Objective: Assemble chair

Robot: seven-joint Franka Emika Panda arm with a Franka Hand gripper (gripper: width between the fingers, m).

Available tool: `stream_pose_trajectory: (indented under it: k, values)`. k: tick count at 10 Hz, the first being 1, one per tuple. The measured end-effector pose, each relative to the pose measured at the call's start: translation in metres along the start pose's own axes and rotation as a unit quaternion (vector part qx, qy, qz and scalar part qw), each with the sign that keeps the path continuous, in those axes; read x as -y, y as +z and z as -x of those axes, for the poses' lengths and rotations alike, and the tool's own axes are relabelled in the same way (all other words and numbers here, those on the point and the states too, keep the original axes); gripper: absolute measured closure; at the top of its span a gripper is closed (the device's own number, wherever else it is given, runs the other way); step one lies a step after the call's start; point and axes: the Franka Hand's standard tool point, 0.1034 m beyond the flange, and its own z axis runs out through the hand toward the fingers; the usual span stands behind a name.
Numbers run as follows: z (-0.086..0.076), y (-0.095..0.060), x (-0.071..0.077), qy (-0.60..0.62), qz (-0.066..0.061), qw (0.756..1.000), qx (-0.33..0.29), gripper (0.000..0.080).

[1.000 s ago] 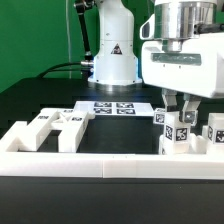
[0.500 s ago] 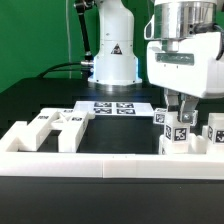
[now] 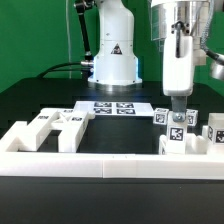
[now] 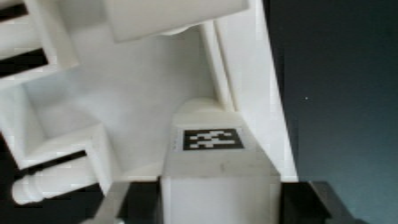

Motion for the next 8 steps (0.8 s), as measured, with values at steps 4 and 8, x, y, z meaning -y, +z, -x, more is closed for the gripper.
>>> stream_pose_trajectory:
  k: [4, 8]
  values:
    - [-0.0008, 0.0, 0.0003, 0.029, 0.002, 1.0, 0.003, 0.0507]
    - [0.0022, -0.0024, -0.0001, -0.15, 0.02, 0.988, 0.008, 0.0177]
